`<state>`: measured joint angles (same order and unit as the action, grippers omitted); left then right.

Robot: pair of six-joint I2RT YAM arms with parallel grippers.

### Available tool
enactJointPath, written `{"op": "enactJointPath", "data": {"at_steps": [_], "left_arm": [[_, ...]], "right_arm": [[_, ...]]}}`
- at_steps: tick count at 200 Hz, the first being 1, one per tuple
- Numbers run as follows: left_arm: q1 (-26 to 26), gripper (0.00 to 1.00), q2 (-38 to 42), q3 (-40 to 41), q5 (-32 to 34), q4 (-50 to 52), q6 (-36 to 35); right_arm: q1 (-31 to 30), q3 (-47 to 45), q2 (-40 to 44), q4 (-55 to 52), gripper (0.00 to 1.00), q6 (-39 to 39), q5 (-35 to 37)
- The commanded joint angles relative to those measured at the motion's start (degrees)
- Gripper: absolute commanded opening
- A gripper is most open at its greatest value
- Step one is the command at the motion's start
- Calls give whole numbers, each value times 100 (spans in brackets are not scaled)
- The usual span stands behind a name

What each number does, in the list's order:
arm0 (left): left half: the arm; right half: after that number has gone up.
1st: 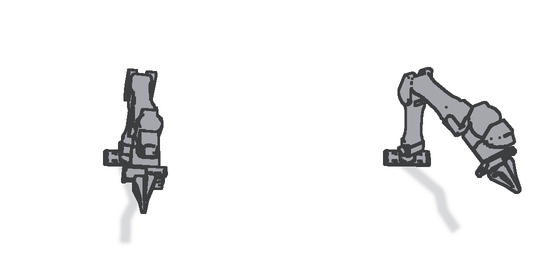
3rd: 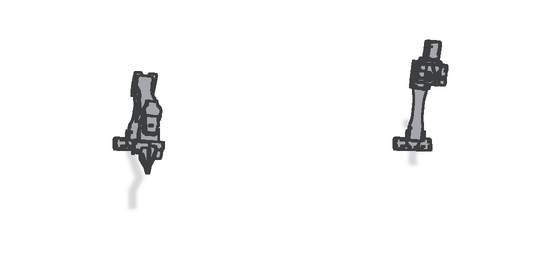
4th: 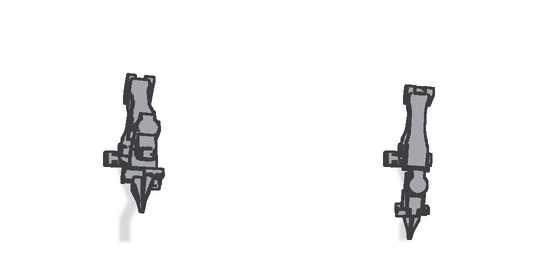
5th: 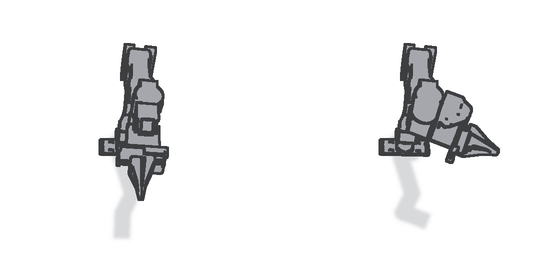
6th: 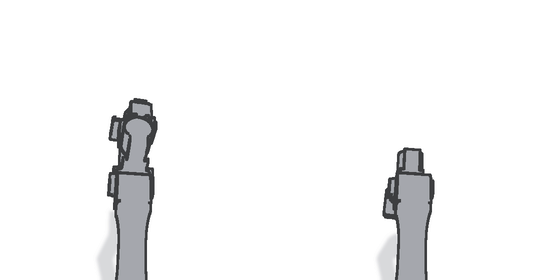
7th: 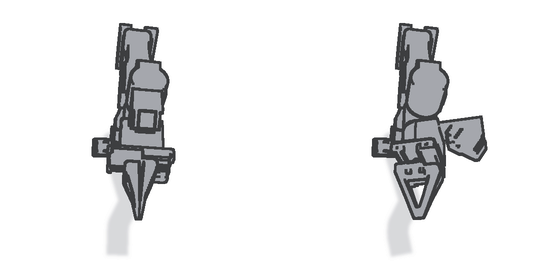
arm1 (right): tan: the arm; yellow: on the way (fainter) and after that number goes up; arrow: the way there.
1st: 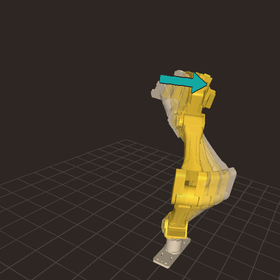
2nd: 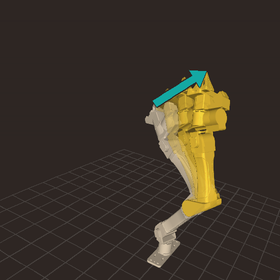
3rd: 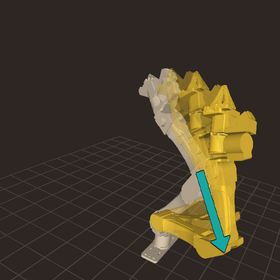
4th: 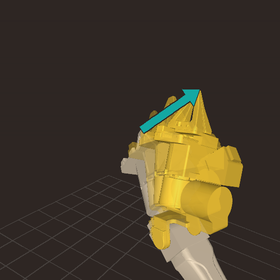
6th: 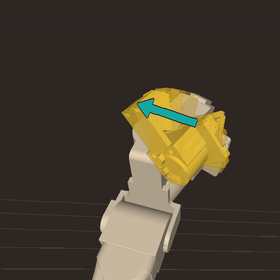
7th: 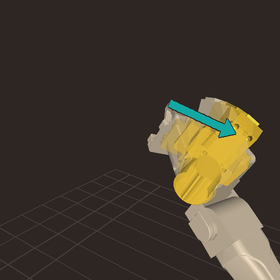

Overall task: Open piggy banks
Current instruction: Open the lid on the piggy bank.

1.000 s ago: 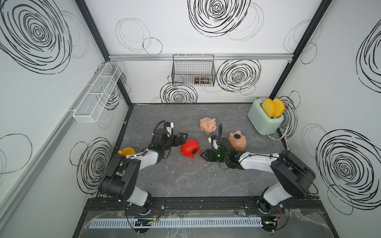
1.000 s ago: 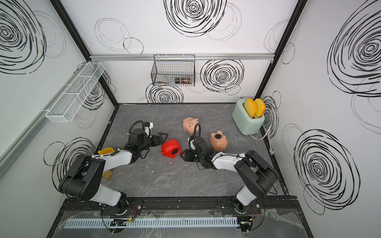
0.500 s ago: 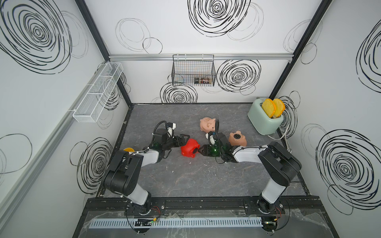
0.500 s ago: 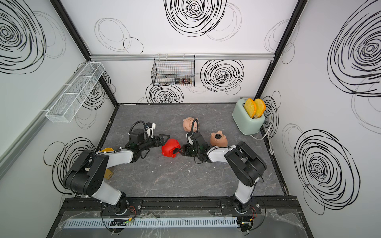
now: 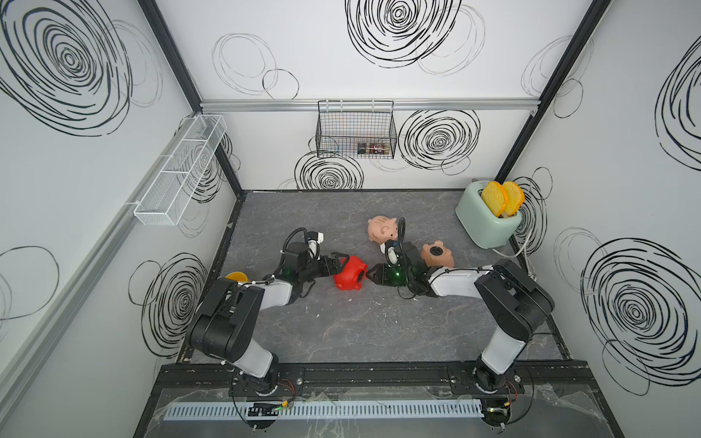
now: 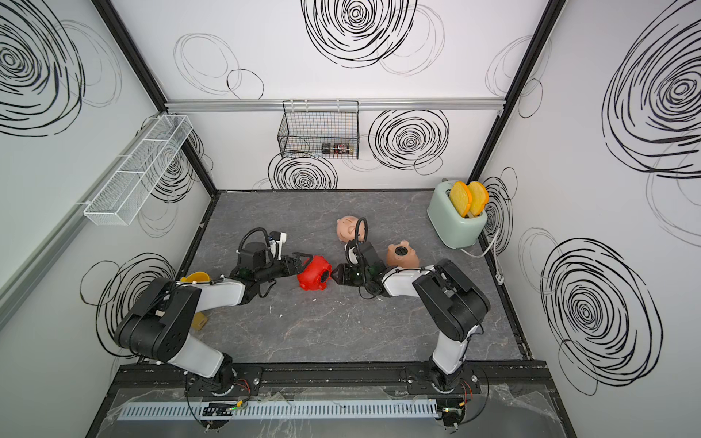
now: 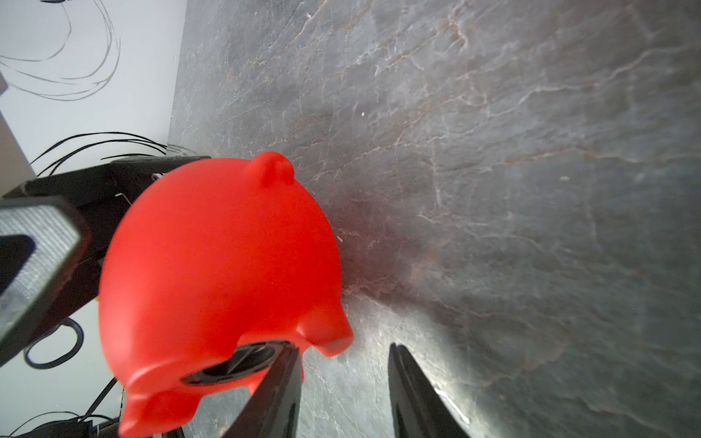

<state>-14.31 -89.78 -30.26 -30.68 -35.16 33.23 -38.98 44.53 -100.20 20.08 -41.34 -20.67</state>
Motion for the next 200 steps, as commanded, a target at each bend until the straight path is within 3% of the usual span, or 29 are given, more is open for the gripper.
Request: {"op": "enactJointPath", "data": {"at_steps": [1, 70, 117, 200], "left_arm": [[-66, 96, 75, 54, -161, -449, 94], [-137, 96, -266, 187, -668, -1112, 390], [-322, 96, -242, 65, -200, -408, 35], [-429, 96, -426, 83, 0, -312, 63]], "right_arm": [[-33, 51, -100, 18, 44, 17, -46], [-65, 64, -109, 56, 44, -6, -60], [-93, 38, -88, 73, 44, -39, -31], [-122, -83, -19, 155, 44, -128, -13]]}}
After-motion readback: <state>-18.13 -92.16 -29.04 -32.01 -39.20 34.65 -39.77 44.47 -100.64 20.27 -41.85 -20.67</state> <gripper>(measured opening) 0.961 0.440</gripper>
